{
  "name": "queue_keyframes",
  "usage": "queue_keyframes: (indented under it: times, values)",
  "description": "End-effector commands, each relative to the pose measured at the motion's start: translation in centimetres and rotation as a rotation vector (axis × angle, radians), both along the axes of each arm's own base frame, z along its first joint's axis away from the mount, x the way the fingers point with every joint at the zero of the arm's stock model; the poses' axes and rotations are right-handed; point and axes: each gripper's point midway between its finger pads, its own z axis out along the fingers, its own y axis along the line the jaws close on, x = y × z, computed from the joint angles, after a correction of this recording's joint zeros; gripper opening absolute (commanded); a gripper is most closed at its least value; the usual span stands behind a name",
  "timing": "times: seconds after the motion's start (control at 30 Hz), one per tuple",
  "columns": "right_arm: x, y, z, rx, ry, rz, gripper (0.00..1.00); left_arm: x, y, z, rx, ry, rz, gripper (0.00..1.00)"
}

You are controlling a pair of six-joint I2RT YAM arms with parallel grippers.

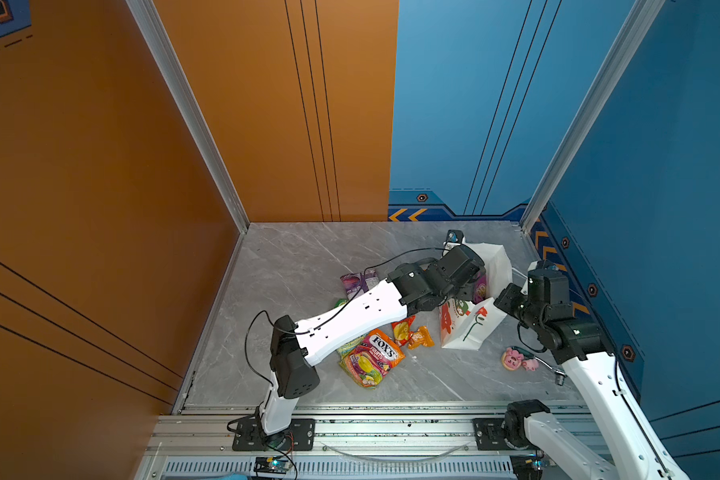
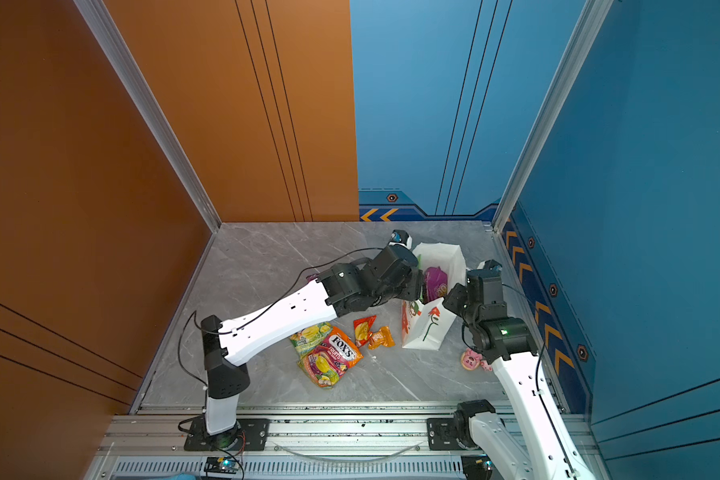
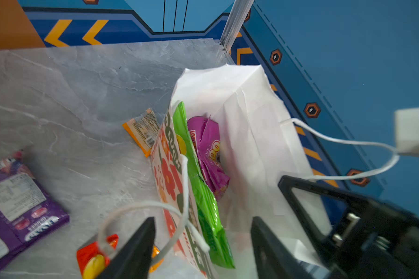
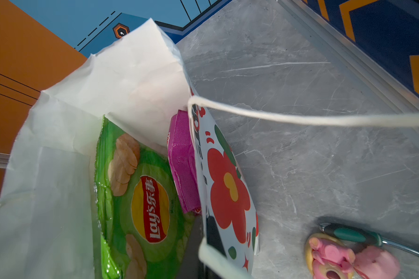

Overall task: Place the snacks into the paper bag
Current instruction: 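Withdraw the left gripper from the white bag toward the Fox's candy bags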

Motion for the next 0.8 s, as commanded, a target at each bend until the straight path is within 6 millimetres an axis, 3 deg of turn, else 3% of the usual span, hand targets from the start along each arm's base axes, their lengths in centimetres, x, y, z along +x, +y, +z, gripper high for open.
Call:
queue_keyframes:
  times: [0.0,0.13,0.27,0.33,0.47,0.57,0.77]
  values:
    - [-0.9,-0.3,-0.4,-0.015,0.038,0.012,0.00,-2.3,0.8,3.7,-0.052,-0.039,-0.087,0.79]
    - [-1.0,-0.6,-0.6,-0.013,0.043,0.006,0.00,-3.4,4.9,5.6,-0.047,-0.086,-0.063,0.95]
    - [-1.1,-0.7,-0.8,-0.004,0.040,0.003,0.00,-4.2,10.4,6.4,-0.013,-0.144,-0.008,0.98]
    - [-1.1,-0.7,-0.8,-0.001,0.036,0.003,0.00,-4.3,13.1,5.8,0.013,-0.158,0.031,0.98]
    - [-1.1,-0.8,-0.8,-0.001,0.035,0.005,0.00,-4.1,20.0,2.1,0.051,-0.079,0.198,0.94]
    - [-1.1,-0.8,-0.9,0.000,0.032,0.003,0.00,-4.4,23.9,-1.4,0.079,-0.002,0.318,0.93]
    - [-1.2,-0.9,-1.7,0.001,0.033,0.004,0.00,-5.8,24.3,-8.9,0.154,0.189,0.392,0.90]
